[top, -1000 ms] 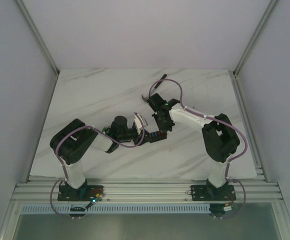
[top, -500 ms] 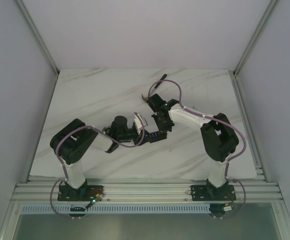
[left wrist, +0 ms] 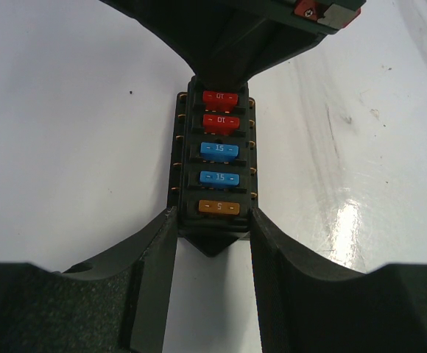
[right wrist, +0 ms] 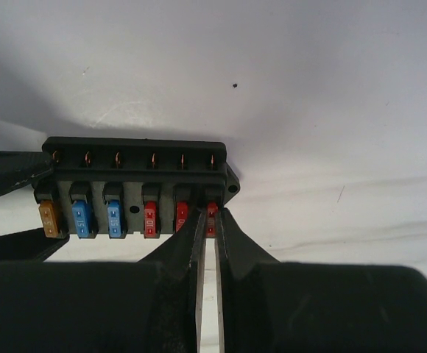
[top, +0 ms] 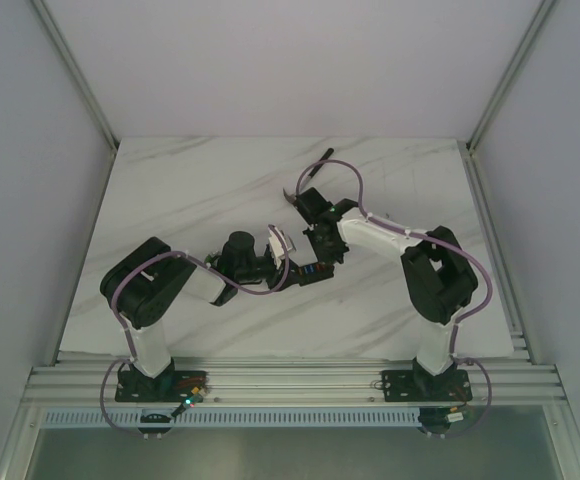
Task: Snap on the fuse box
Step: Install the fuse at the fuse box base.
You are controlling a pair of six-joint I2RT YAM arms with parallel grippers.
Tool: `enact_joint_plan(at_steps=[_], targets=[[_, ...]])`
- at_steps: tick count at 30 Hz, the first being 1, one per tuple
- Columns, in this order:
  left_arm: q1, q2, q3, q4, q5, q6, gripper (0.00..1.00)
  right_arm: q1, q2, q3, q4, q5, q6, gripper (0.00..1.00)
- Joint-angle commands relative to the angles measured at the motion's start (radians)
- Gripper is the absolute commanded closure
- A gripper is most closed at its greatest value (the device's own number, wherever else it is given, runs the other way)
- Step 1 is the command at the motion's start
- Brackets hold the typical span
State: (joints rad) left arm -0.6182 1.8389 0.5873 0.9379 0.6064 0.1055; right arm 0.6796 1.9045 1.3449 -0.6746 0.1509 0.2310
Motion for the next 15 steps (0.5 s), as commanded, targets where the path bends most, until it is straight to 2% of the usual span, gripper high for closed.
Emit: enact_joint_plan(at_steps=[1,4,8,11,15], targets=[[0.009,0.034,0.002,-0.079,0.005,0.013,0.64,-0.009,0.151,-0.125,0.056,-0.049,-0.001,0.96],[0.009,0.036,0.003,-0.081,0.006,0.014,0.64,-0.007,0.025,-0.091,0.039,-0.065,0.001,0.82],[0.008,0.037,0.011,-0.102,0.01,0.02,0.63,-0.007,-0.086,-0.034,0.02,-0.054,0.013,0.7],[0.009,0.039,0.013,-0.103,0.015,0.021,0.63,-0.008,-0.135,-0.007,0.017,-0.053,0.019,0.67],[0.009,0.043,0.015,-0.103,0.017,0.022,0.63,-0.012,-0.126,-0.001,0.016,-0.042,0.021,0.68]])
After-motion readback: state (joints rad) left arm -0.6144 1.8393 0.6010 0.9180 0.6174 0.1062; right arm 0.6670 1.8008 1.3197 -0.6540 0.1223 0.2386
